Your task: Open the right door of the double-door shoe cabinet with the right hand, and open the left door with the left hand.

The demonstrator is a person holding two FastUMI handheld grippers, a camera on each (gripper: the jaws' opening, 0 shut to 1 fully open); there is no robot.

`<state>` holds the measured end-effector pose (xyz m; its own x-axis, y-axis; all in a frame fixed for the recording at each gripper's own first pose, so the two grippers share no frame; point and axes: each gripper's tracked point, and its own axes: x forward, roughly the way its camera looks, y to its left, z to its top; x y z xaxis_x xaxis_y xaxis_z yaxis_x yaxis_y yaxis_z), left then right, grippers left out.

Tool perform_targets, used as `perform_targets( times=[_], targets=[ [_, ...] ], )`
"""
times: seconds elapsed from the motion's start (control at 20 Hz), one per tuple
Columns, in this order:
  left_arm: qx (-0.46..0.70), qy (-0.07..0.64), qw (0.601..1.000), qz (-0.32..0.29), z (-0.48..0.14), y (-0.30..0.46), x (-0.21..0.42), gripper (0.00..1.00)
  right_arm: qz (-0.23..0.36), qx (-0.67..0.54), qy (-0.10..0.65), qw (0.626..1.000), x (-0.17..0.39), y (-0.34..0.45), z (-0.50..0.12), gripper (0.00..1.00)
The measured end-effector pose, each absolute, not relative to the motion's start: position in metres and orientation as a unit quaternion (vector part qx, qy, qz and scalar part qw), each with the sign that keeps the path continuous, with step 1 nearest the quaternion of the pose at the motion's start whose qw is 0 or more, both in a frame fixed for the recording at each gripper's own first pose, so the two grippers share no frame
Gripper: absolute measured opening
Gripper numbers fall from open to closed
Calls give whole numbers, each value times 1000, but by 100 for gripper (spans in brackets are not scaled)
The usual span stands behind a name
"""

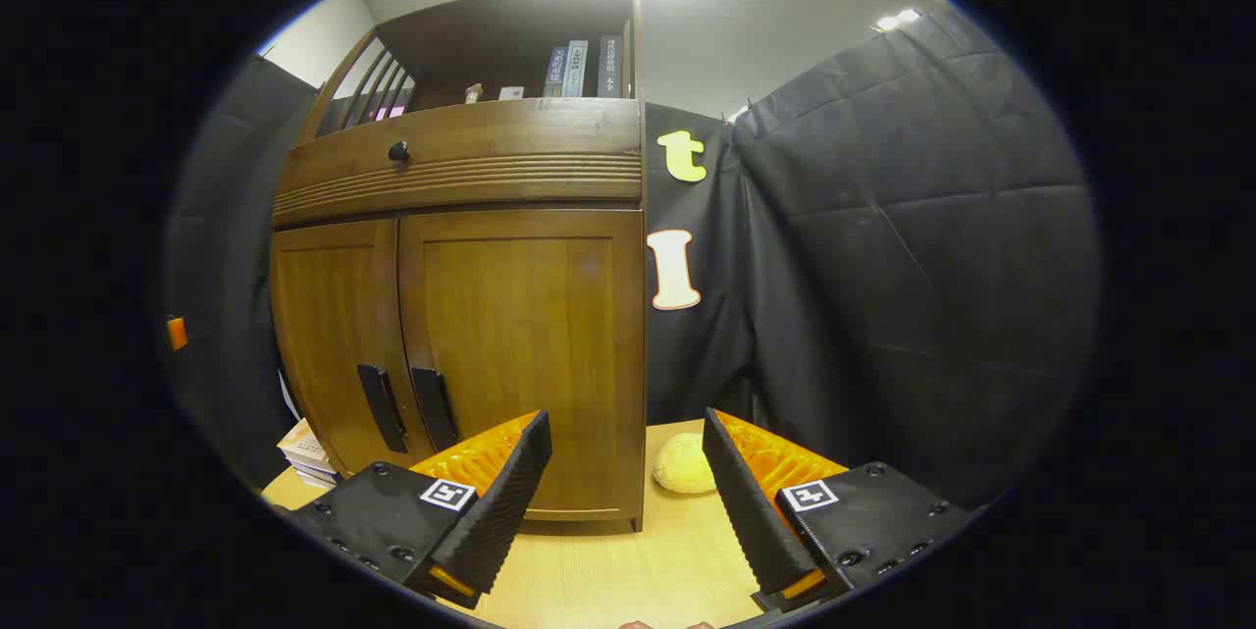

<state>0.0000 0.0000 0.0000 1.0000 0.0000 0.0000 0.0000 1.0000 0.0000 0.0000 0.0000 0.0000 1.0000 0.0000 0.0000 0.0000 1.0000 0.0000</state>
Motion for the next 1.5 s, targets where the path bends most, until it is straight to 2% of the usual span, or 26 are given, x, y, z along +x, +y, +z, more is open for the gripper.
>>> perform_targets(
  times=[0.55, 0.6, 0.75, 1.15, 1.2, 1.3, 1.45, 1.5],
  targets=[
    [-18, 1, 1000, 6, -24, 1, -10, 99, 47, 1, 14, 999, -2, 46, -3, 97],
    [-12, 3, 1000, 9, -28, 1, -13, 96, 51, -1, 17, 999, -1, 50, -3, 97],
    [-10, 14, 1000, 15, -36, 1, -18, 99, 63, -4, 24, 998, 2, 61, -4, 97],
    [-19, 39, 998, 35, -48, 6, -16, 96, 95, -15, 33, 995, 15, 104, -10, 97],
    [-24, 42, 998, 35, -50, 8, -16, 99, 101, -17, 33, 994, 19, 111, -11, 97],
    [-31, 47, 998, 39, -53, 10, -16, 96, 106, -19, 32, 994, 27, 122, -11, 98],
    [-35, 56, 997, 49, -57, 14, -13, 99, 114, -22, 29, 993, 47, 139, -10, 98],
    [-36, 58, 996, 54, -73, 14, -28, 99, 118, -22, 29, 992, 53, 146, -9, 98]
  ],
)
